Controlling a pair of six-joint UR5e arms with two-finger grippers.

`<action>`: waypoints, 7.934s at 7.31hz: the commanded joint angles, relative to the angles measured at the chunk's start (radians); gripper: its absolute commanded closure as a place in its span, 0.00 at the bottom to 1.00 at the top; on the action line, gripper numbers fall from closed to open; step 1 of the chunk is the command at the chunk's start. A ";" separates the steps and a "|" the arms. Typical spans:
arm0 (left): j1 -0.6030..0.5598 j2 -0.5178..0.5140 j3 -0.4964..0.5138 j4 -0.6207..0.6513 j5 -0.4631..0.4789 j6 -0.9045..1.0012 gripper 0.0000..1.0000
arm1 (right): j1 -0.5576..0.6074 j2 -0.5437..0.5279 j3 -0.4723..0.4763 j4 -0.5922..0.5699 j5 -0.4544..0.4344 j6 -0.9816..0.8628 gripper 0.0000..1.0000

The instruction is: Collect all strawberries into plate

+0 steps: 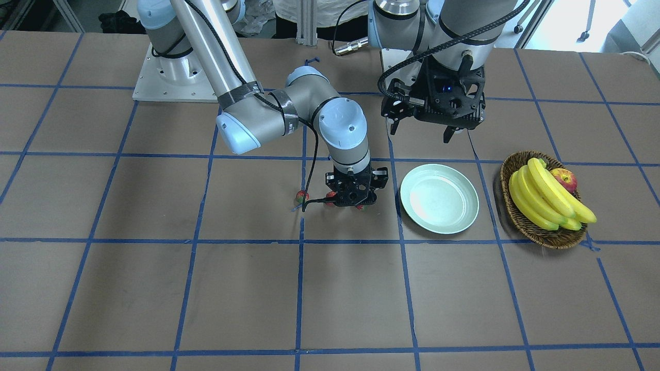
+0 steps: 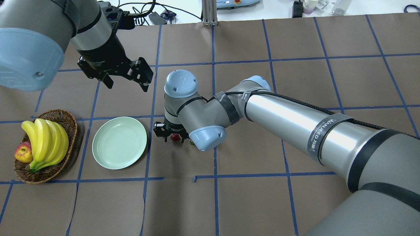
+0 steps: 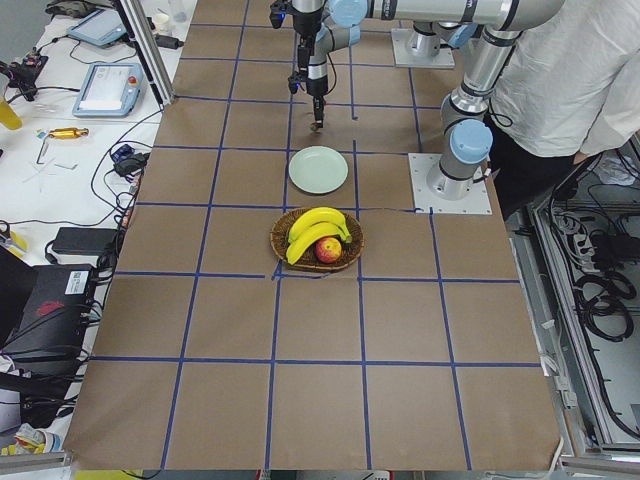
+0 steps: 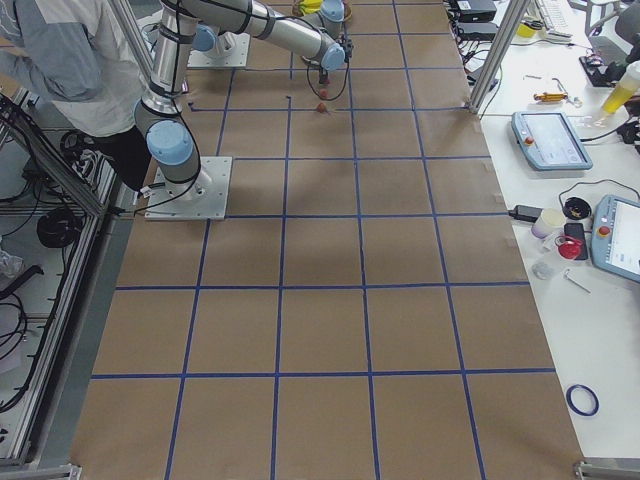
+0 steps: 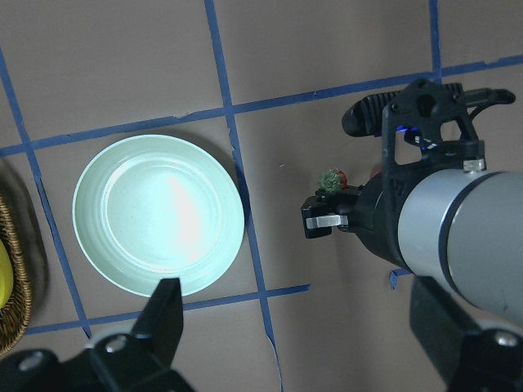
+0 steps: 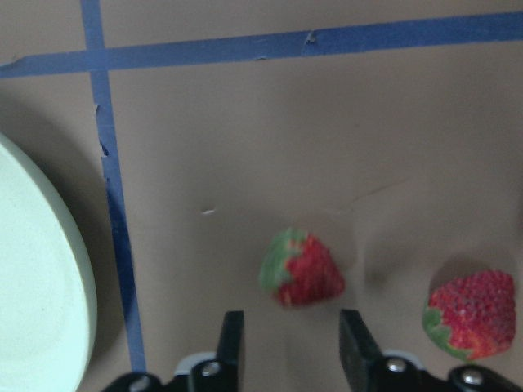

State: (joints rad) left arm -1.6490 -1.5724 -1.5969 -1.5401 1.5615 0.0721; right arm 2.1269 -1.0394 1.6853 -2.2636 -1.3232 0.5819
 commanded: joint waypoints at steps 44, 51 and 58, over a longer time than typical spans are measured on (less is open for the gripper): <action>0.097 -0.179 -0.481 0.502 0.174 -0.031 0.19 | -0.536 -0.499 -0.219 0.702 -0.241 -0.582 0.00; -0.173 -0.279 -0.414 0.751 -0.049 -0.389 0.06 | -0.536 -0.499 -0.219 0.704 -0.240 -0.580 0.00; -0.249 -0.383 -0.411 0.769 -0.041 -0.498 0.68 | -0.536 -0.499 -0.219 0.704 -0.240 -0.582 0.00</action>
State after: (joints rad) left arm -1.8957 -1.9516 -2.0117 -0.7708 1.5140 -0.4241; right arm 1.5907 -1.5386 1.4665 -1.5601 -1.5631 0.0009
